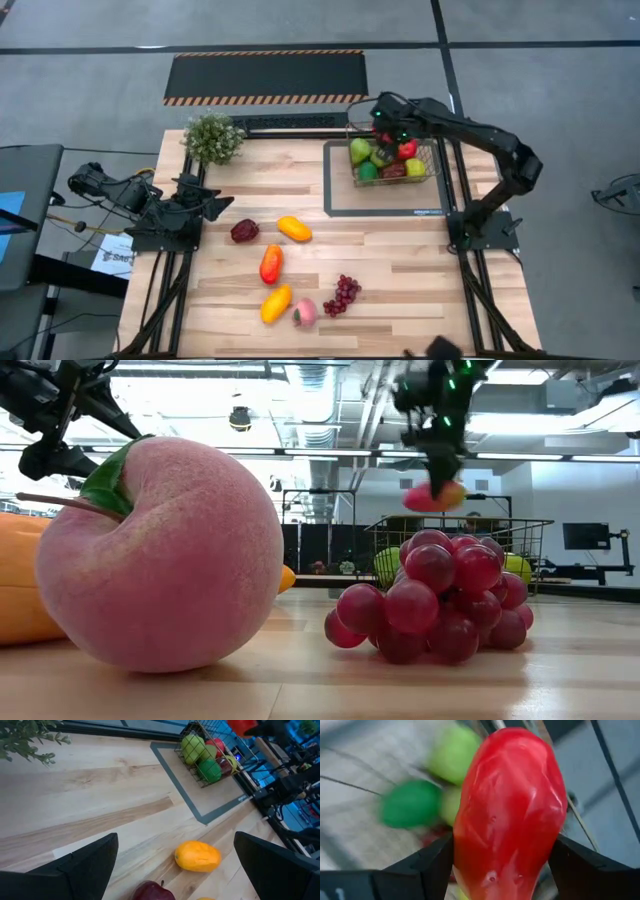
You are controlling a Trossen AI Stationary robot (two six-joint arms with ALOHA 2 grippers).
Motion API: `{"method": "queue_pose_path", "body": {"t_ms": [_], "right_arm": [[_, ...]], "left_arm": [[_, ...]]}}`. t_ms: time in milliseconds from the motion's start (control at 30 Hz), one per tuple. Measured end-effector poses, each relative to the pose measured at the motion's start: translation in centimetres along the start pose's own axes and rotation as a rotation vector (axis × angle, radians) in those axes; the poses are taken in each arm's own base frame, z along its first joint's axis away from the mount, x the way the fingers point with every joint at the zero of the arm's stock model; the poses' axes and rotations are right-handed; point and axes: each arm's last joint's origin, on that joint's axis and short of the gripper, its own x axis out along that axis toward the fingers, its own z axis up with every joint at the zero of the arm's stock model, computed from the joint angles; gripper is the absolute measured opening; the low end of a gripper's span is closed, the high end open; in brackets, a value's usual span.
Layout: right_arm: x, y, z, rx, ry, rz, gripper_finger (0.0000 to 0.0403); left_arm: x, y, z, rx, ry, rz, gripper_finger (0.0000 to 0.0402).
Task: Build produce basket
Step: Put the red mango into the gold wire basket
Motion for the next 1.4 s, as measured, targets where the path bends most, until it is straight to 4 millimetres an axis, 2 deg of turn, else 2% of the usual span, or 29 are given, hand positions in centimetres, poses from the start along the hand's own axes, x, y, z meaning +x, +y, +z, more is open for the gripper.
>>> {"method": "queue_pose_path", "body": {"t_ms": [167, 333, 533, 800, 1167, 1400], "right_arm": [[2.7, -2.8, -3.2, 0.32, 0.127, -0.032, 0.0292], [4.1, -3.3, -5.0, 0.49, 0.178, -0.022, 0.0292], [5.6, -2.6, -5.1, 0.546, 0.233, -0.023, 0.0292], [5.7, -3.0, -5.4, 0.61, 0.263, -0.042, 0.0299], [5.8, -3.3, -5.5, 0.564, 0.263, -0.038, 0.038], [5.8, -3.7, -5.7, 0.567, 0.264, -0.043, 0.0392]], "left_arm": [[0.0, 0.0, 0.0, -0.002, -0.001, 0.0, 0.0385], [0.0, 0.0, 0.1, -0.003, -0.025, 0.007, 0.0385], [0.0, 0.0, 0.1, -0.011, -0.038, 0.01, 0.0385], [0.0, 0.0, 0.1, -0.022, -0.037, 0.009, 0.0385], [0.0, 0.0, 0.1, -0.022, -0.037, 0.009, 0.0385], [0.0, 0.0, 0.1, -0.022, -0.037, 0.009, 0.0385]]}}
